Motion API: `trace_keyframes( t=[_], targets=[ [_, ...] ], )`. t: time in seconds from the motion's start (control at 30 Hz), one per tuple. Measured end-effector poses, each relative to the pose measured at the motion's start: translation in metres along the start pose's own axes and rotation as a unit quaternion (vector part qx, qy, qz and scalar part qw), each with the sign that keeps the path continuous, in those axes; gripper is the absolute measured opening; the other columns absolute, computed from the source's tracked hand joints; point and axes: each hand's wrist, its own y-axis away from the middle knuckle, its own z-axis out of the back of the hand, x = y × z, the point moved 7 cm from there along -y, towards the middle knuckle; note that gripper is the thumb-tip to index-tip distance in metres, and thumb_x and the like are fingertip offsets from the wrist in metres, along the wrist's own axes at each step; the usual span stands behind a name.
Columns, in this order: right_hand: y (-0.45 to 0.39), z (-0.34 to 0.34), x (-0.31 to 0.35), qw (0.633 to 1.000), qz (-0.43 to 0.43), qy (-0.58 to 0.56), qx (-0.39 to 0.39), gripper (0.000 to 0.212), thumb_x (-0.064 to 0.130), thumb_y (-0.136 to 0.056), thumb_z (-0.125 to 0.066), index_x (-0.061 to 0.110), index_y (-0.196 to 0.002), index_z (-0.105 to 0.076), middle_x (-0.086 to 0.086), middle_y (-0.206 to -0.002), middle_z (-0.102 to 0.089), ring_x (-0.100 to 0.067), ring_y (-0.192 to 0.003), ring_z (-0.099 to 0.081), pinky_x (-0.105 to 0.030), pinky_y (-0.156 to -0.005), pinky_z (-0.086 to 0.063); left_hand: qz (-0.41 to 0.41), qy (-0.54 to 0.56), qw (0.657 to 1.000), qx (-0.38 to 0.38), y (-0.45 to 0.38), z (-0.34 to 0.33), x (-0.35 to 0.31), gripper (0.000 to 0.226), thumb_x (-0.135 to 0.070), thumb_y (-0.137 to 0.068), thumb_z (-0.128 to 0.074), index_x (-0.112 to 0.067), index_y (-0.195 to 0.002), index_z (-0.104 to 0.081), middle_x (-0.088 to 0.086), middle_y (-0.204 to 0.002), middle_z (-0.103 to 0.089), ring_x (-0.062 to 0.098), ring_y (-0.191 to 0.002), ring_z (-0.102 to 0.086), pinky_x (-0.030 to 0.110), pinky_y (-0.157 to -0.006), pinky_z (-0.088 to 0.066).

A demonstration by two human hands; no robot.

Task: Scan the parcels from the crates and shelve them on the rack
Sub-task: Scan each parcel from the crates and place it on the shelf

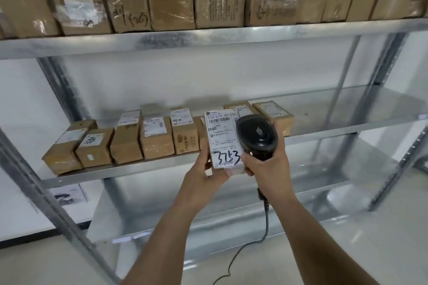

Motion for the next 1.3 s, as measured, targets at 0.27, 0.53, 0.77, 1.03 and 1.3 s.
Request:
trace_keyframes(
  t=[0.27,0.53,0.77,1.03,1.3],
  targets=[
    [-0.072,0.037,-0.018,0.998,-0.022,0.029,-0.050,0.104,0.027,-0.063,-0.070,0.054,-0.149,-0.018,0.008,-0.114,-0.067,-0.030,-0.091,-0.069,-0.053,-0.077,-0.059,-0.022,0.016,0.998,0.051,-0.086,-0.050,-0.009,0.066,-0.025,-0.087,-0.070,-0.061,-0.130,-0.033,-0.040,-0.106,-0.060,-0.017,-0.102,-0.053,0.014,-0.082,-0.042],
    [-0.135,0.085,-0.029,0.992,-0.020,0.068,-0.103,0.105,0.021,-0.067,-0.073,0.053,-0.149,-0.016,0.005,-0.121,-0.066,-0.029,-0.097,-0.069,-0.052,-0.080,-0.059,-0.041,0.033,0.993,0.107,-0.158,-0.109,-0.021,0.067,-0.022,-0.087,-0.070,-0.060,-0.128,-0.033,-0.035,-0.107,-0.061,-0.016,-0.098,-0.056,0.012,-0.078,-0.045],
    [-0.183,0.143,-0.045,0.988,-0.022,0.078,-0.132,0.102,0.021,-0.067,-0.073,0.050,-0.149,-0.020,0.002,-0.118,-0.068,-0.027,-0.087,-0.068,-0.050,-0.080,-0.059,-0.053,0.041,0.989,0.132,-0.203,-0.174,-0.033,0.062,-0.023,-0.088,-0.069,-0.045,-0.137,-0.039,-0.029,-0.113,-0.064,-0.013,-0.099,-0.059,0.014,-0.081,-0.045],
    [-0.265,0.218,-0.078,0.995,-0.012,0.080,-0.054,0.097,0.010,-0.072,-0.073,0.039,-0.151,-0.025,0.000,-0.124,-0.065,-0.021,-0.078,-0.064,-0.037,-0.064,-0.056,-0.036,0.055,0.992,0.107,-0.254,-0.262,-0.050,0.060,-0.019,-0.087,-0.071,-0.046,-0.130,-0.038,-0.027,-0.110,-0.063,-0.004,-0.101,-0.059,0.006,-0.073,-0.047],
    [-0.340,0.263,-0.134,0.996,-0.052,0.064,0.022,0.103,0.012,-0.071,-0.078,0.041,-0.152,-0.021,0.005,-0.128,-0.064,-0.028,-0.100,-0.065,-0.048,-0.081,-0.058,0.019,-0.030,0.999,0.007,-0.292,-0.327,-0.053,0.046,-0.025,-0.091,-0.066,-0.041,-0.130,-0.046,-0.023,-0.107,-0.065,0.000,-0.096,-0.063,0.023,-0.088,-0.050]
  ],
)
